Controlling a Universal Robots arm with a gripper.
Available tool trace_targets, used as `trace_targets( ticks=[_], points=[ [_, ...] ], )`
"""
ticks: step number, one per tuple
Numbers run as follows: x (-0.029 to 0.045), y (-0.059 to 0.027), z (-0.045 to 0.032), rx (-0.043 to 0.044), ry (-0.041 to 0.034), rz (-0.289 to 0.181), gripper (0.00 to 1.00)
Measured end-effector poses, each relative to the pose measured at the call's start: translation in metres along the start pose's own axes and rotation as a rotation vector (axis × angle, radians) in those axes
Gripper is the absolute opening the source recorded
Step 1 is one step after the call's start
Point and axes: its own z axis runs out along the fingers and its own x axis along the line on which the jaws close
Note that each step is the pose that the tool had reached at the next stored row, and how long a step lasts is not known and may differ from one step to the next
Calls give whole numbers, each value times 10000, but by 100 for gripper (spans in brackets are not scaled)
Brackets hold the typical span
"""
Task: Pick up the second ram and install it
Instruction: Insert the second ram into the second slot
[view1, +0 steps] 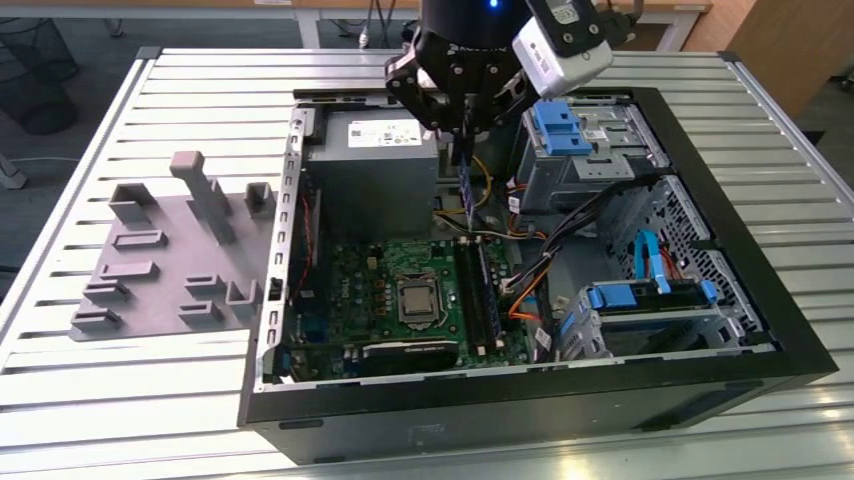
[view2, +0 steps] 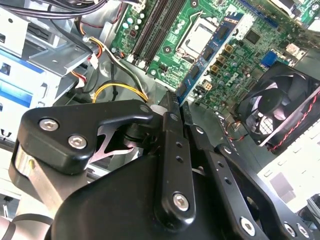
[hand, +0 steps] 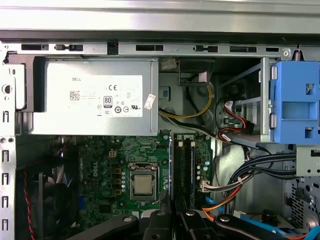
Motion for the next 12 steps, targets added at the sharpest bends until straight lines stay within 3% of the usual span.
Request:
trace_targets(
  ticks=[12],
  points=[
    [-59,1,104,-1,1,0,14]
  ],
)
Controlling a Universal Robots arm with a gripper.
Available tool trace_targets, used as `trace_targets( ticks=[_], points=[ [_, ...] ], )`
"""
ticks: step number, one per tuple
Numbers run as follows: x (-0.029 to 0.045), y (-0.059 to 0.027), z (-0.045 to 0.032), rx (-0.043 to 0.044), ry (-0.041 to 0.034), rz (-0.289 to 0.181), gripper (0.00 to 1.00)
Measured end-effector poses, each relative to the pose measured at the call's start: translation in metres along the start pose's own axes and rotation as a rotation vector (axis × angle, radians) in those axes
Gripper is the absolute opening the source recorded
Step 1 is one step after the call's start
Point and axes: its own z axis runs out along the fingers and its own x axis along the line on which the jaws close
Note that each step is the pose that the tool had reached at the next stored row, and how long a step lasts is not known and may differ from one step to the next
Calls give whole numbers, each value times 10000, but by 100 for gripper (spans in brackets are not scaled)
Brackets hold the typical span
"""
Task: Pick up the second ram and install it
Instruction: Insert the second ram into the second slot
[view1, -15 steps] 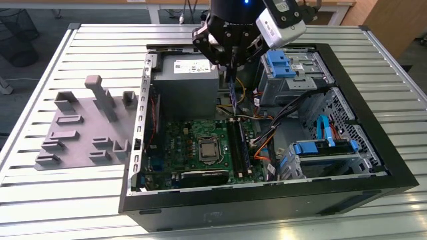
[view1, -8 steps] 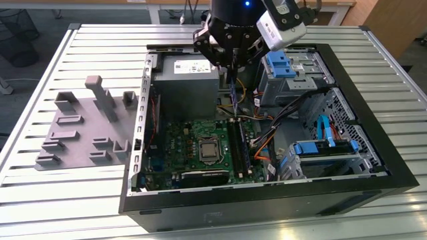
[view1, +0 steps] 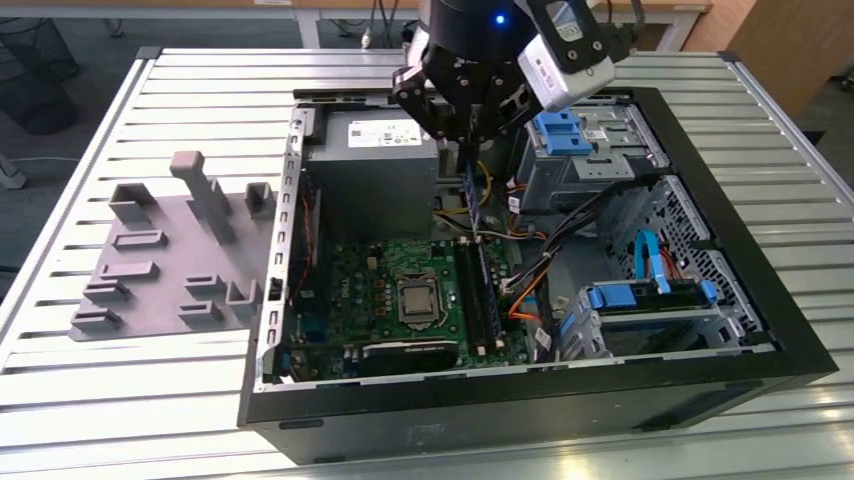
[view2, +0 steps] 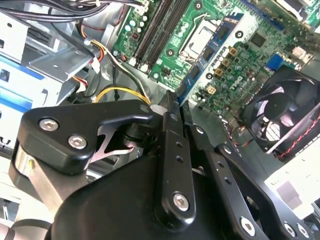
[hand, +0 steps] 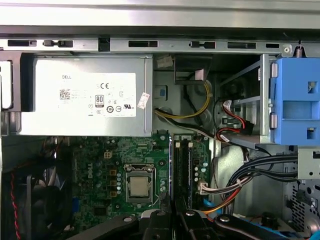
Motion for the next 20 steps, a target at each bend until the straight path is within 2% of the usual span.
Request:
trace_targets(
  ticks=[7,16,20],
  points=[
    [-62,0,54,-1,-1,-4,14],
    [-68,-2,103,-1,-1,-120,14],
    [-68,-4,153,-1,0,-119,14]
  ],
)
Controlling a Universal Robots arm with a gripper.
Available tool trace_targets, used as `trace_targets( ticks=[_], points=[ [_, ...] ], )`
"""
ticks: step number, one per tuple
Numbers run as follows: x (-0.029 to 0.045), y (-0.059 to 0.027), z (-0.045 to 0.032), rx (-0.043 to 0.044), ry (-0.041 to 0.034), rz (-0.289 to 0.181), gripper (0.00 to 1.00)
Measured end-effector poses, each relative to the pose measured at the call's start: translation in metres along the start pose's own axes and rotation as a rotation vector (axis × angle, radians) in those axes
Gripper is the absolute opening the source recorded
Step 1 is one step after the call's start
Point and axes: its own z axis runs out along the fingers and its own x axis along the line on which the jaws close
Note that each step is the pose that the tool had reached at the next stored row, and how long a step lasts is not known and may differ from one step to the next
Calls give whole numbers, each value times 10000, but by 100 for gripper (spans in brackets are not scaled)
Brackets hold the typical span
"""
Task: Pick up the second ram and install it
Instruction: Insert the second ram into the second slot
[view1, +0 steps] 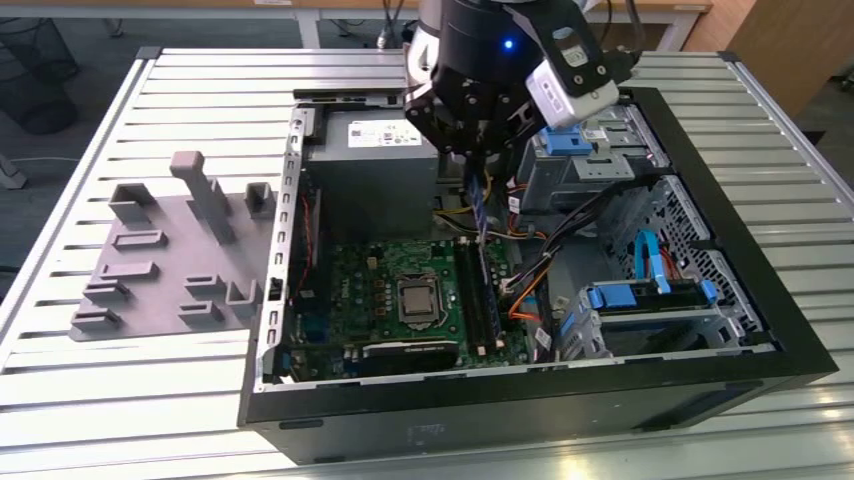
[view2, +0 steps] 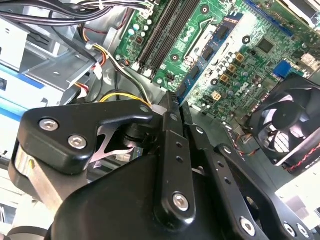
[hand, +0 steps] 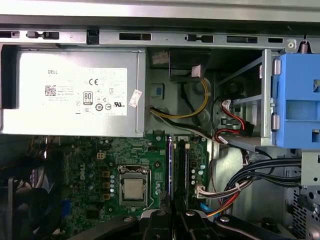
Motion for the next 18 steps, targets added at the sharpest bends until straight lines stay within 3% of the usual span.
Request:
trace_targets(
  ticks=[10,18],
  points=[
    [-3,0,108,0,0,0,14],
    [-31,-1,150,0,1,0,14]
  ],
)
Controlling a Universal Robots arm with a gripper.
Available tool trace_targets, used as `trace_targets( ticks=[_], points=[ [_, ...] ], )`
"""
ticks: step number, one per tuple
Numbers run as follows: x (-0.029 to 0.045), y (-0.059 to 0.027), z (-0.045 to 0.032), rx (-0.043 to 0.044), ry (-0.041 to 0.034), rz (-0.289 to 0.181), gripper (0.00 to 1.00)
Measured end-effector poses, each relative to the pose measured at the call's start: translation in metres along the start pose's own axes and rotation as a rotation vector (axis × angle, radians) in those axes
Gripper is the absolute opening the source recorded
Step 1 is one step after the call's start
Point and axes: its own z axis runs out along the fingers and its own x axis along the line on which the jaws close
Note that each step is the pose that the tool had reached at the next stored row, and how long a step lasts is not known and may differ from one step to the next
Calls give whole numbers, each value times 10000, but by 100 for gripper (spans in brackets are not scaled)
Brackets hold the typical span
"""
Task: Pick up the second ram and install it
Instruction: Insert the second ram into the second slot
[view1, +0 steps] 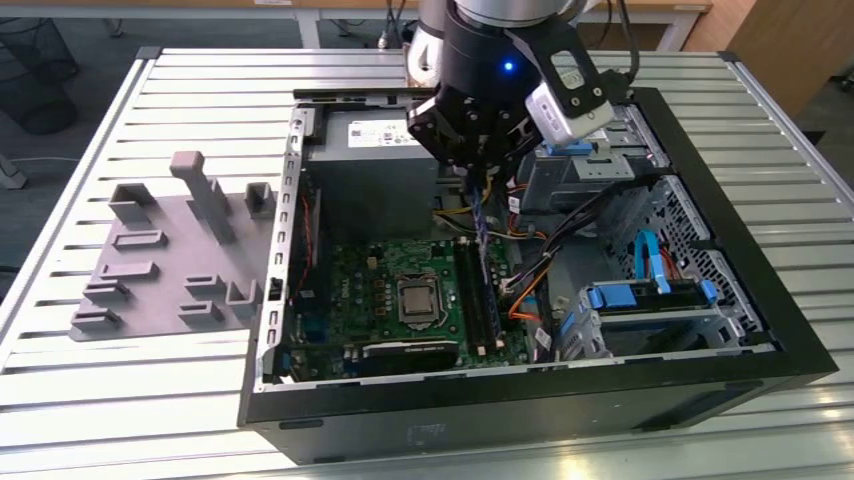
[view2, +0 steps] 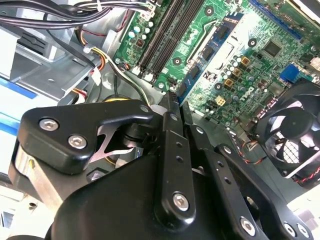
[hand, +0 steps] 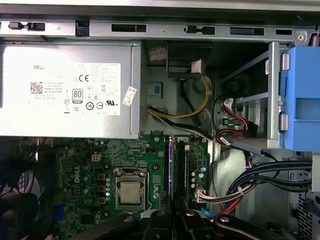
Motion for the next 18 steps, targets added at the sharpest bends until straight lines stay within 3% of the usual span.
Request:
trace_targets(
  ticks=[10,18],
  points=[
    [-24,-23,42,-2,9,-5,14],
    [-31,-28,102,-4,52,-271,14]
  ],
)
